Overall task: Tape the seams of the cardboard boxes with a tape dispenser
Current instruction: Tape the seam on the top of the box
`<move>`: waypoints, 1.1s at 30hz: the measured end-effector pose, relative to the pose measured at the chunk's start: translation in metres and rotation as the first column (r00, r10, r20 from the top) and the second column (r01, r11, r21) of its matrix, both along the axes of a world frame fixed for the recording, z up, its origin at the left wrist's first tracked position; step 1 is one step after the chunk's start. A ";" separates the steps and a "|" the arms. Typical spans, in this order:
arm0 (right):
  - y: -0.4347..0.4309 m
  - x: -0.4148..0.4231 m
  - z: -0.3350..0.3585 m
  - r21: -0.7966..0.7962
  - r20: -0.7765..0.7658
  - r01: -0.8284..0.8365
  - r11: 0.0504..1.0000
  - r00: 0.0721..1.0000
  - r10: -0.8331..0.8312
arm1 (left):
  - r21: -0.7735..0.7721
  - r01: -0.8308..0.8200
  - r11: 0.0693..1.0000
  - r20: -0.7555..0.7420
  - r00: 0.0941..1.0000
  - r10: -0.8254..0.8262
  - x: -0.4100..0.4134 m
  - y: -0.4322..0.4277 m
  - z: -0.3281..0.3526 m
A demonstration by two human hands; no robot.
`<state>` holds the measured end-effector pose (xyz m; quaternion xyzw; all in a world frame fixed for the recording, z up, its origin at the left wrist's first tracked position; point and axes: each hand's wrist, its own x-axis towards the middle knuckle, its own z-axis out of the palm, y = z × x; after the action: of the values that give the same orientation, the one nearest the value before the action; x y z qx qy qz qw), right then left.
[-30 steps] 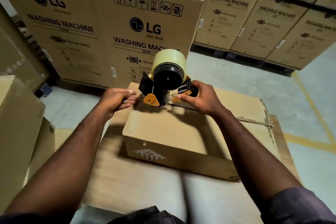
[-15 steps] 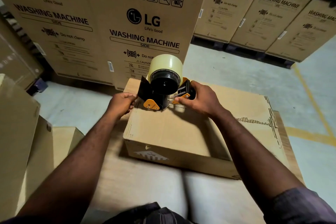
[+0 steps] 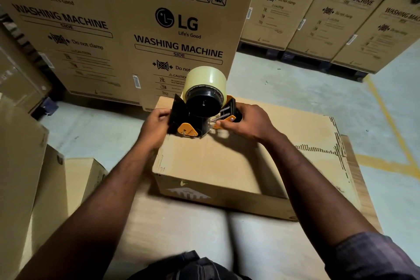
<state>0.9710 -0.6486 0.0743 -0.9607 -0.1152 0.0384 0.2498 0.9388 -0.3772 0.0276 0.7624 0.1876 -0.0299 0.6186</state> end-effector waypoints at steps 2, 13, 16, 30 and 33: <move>0.002 -0.002 0.004 -0.009 0.014 -0.001 1.000 1.000 0.001 | 0.107 0.055 0.993 0.014 0.998 -0.057 -0.005 -0.007 -0.003; -0.058 -0.034 0.020 -0.129 0.039 0.026 0.991 0.999 -0.021 | 0.188 0.059 0.980 0.128 0.988 -0.084 -0.010 -0.004 -0.006; -0.089 -0.041 0.018 -0.048 0.001 0.075 0.996 0.997 -0.075 | 0.327 0.062 0.943 0.138 0.984 -0.112 -0.008 -0.009 -0.004; -0.100 -0.042 0.013 -0.059 0.041 0.029 0.998 0.999 -0.026 | 0.881 0.353 0.315 -0.086 0.773 -0.628 -0.050 -0.069 -0.003; -0.127 -0.045 0.020 -0.100 0.036 0.036 0.994 0.999 -0.032 | 0.877 0.359 0.318 -0.091 0.775 -0.625 -0.050 -0.069 -0.004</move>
<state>0.9260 -0.7755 0.0940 -0.9744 -0.1012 0.0234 0.1995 0.8883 -0.4465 0.0235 0.9793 -0.1520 -0.0190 0.1326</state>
